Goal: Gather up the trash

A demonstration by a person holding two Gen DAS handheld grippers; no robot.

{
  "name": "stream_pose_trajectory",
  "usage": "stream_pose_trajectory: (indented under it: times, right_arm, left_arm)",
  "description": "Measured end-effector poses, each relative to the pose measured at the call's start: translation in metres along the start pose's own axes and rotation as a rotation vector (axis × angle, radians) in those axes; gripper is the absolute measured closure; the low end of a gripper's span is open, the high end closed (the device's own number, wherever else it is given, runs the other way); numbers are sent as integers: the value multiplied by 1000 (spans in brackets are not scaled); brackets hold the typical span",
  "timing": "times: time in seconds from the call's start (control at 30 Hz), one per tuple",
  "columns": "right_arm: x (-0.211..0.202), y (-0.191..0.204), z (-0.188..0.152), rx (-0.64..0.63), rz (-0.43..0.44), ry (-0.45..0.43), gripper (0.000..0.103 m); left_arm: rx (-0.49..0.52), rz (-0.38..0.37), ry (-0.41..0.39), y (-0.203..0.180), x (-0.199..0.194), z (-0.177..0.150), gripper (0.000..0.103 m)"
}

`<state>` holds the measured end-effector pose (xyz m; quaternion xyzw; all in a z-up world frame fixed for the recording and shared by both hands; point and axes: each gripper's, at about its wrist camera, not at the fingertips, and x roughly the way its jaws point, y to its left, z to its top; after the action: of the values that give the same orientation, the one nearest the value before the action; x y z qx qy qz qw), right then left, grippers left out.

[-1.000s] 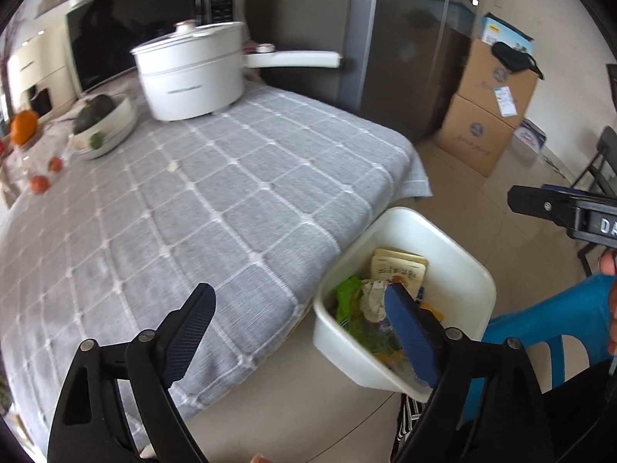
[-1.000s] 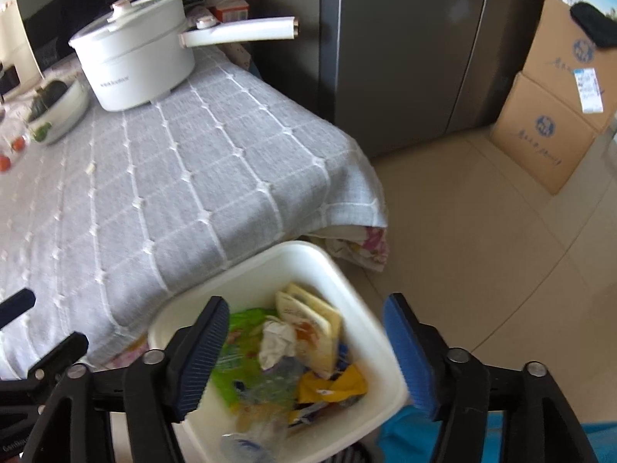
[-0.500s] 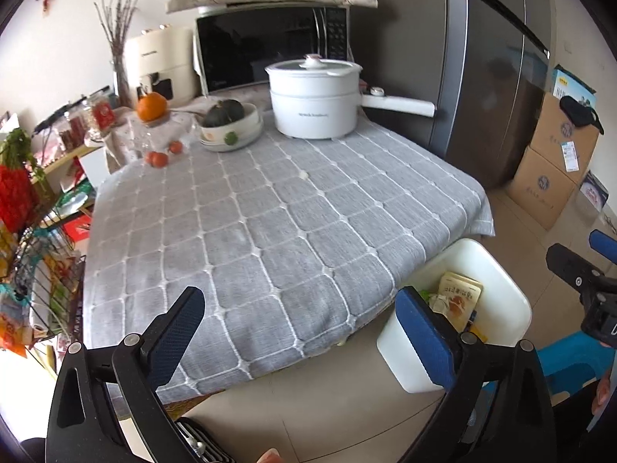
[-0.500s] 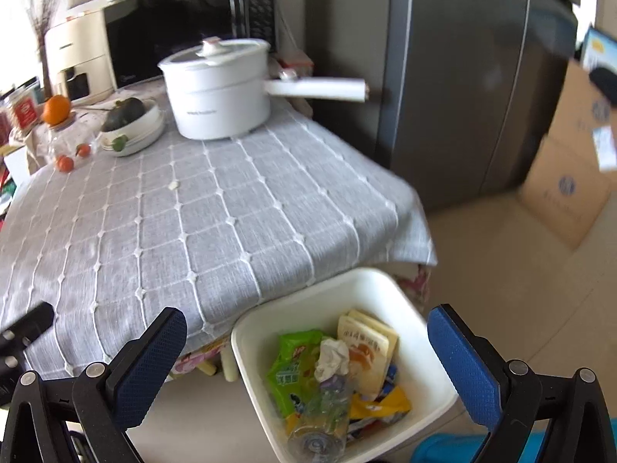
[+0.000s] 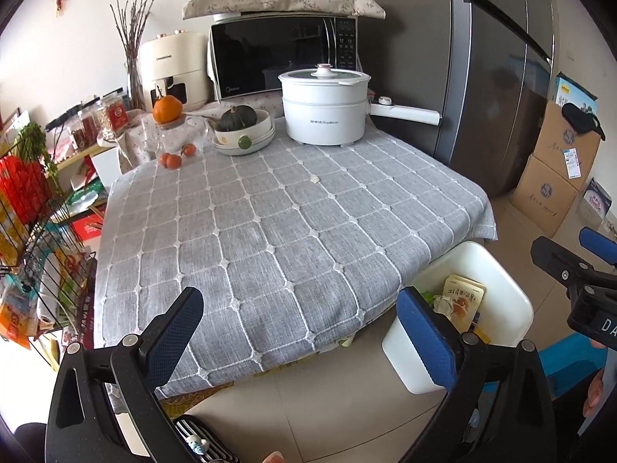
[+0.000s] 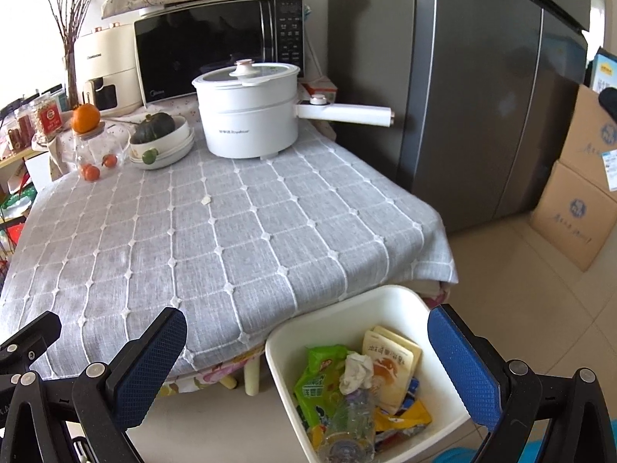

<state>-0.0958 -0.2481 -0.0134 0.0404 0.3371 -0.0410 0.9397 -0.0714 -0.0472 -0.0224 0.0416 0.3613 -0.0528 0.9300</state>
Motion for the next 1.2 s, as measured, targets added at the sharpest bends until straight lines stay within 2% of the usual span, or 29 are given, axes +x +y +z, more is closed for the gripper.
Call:
stream_pose_trajectory:
  times: [1.2]
  right_arm:
    - [3,-2,-5,-4,-9,34,0]
  left_arm:
    - [-2,-20,5,0,1,-2,0]
